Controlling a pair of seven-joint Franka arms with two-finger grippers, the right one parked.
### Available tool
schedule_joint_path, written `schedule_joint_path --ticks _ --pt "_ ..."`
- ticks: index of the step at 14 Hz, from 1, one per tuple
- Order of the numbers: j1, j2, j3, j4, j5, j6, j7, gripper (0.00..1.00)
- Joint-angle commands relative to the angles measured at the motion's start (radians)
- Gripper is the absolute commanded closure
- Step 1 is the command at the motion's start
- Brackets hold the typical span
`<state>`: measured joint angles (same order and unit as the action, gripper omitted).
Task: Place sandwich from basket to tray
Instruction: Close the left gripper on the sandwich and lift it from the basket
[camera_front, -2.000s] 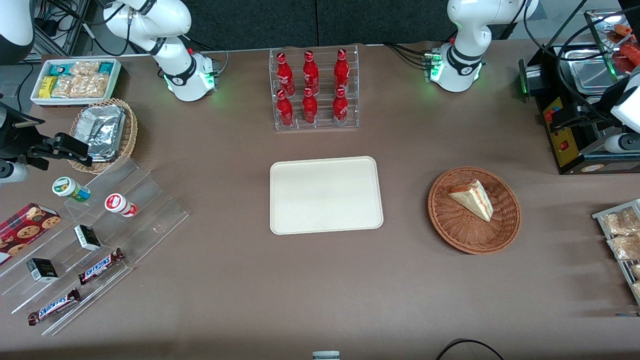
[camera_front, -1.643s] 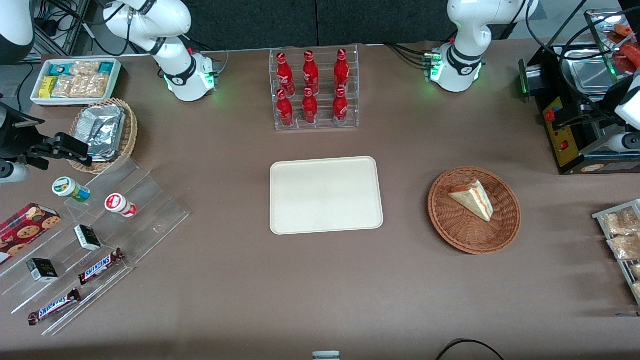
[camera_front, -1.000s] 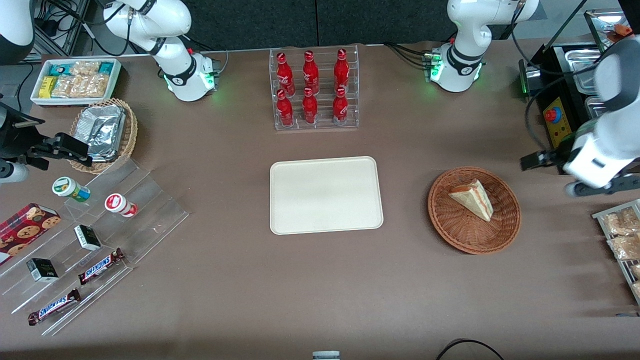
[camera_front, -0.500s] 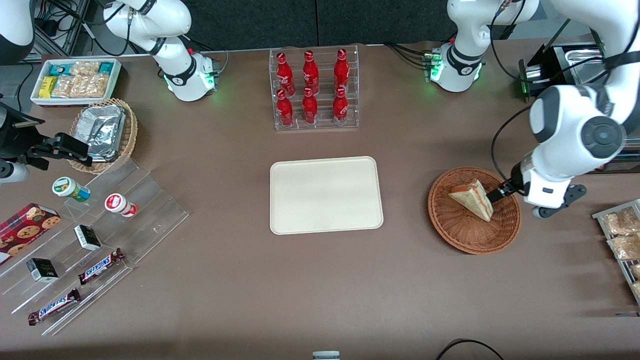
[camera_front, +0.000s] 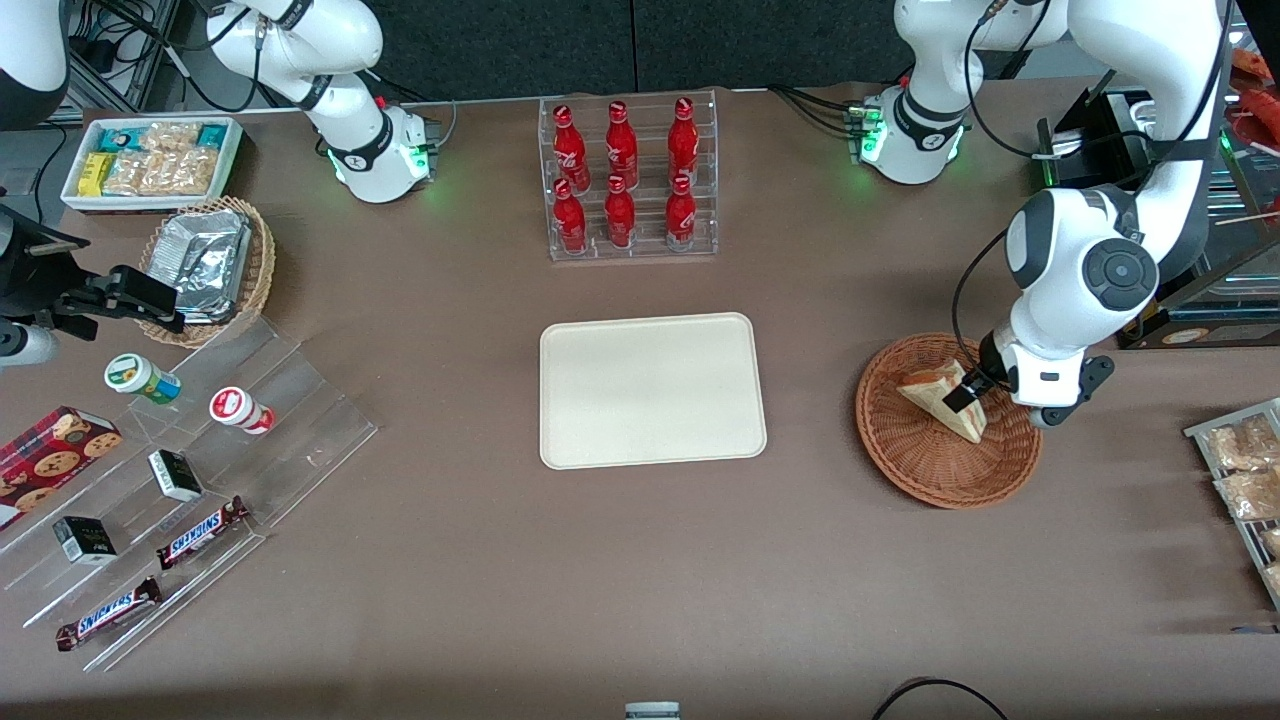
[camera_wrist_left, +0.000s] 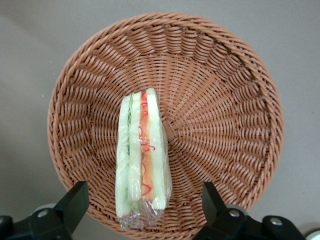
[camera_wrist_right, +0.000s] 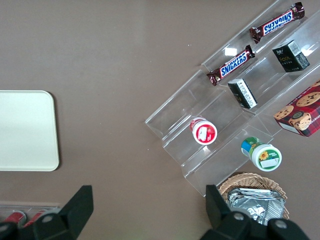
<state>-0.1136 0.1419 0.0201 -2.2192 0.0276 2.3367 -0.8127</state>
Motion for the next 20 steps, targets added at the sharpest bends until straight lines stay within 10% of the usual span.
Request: schedule_joint_path --ticks 1,7,8,11,15,20 --pt "-0.006 0.008 0.003 -0.052 -0.005 0.076 -0.026 0.0" --pt "-0.008 0.067 0.003 -0.102 -0.011 0.199 -0.043 0.0" --pt "-0.008 0.071 0.003 -0.103 -0.011 0.211 -0.049 0.12" --pt "-0.015 0.084 0.003 -0.099 -0.011 0.205 -0.083 0.96" --pt "-0.032 0.032 0.003 -0.08 -0.009 0.123 -0.085 1.0" --pt "-0.113 -0.068 -0.011 0.223 -0.006 -0.386 -0.079 1.0"
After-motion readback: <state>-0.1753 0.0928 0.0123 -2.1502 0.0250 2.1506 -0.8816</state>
